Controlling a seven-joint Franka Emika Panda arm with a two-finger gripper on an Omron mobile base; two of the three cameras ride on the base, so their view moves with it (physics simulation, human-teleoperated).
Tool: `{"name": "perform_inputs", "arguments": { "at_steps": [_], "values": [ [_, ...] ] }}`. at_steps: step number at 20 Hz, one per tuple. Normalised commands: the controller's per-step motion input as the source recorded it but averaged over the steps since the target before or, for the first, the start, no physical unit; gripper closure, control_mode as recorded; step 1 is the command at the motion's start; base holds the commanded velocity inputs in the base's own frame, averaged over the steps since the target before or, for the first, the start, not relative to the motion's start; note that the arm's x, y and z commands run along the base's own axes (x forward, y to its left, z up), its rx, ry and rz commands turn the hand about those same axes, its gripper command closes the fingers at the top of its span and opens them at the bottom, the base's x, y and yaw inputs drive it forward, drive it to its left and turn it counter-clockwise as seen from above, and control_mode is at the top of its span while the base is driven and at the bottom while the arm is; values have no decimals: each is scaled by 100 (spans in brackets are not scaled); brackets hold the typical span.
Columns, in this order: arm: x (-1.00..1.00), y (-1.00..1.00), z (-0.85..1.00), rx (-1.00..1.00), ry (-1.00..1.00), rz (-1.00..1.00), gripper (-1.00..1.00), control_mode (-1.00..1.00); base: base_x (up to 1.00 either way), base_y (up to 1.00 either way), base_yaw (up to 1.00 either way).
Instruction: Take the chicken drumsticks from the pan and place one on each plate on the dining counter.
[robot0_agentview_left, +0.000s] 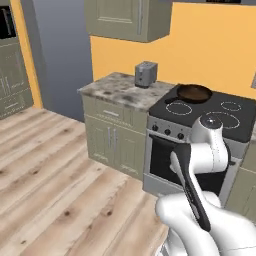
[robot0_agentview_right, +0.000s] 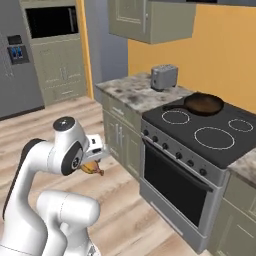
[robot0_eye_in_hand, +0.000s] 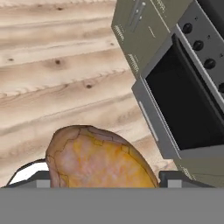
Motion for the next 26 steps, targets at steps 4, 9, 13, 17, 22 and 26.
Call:
{"name": "perform_inputs", "arguments": {
  "at_steps": [4, 9, 13, 17, 22, 26],
  "values": [
    [0, 0, 0, 0, 0, 0, 100, 100, -100, -27, 41],
    [0, 0, 0, 0, 0, 0, 100, 100, -100, -22, 45],
    [0, 0, 0, 0, 0, 0, 100, 100, -100, -21, 38],
    [0, 0, 0, 0, 0, 0, 100, 100, -100, -5, 15],
    [0, 0, 0, 0, 0, 0, 100, 100, -73, 45, -9],
    [0, 0, 0, 0, 0, 0, 100, 100, 3, 89, -43]
  ]
}}
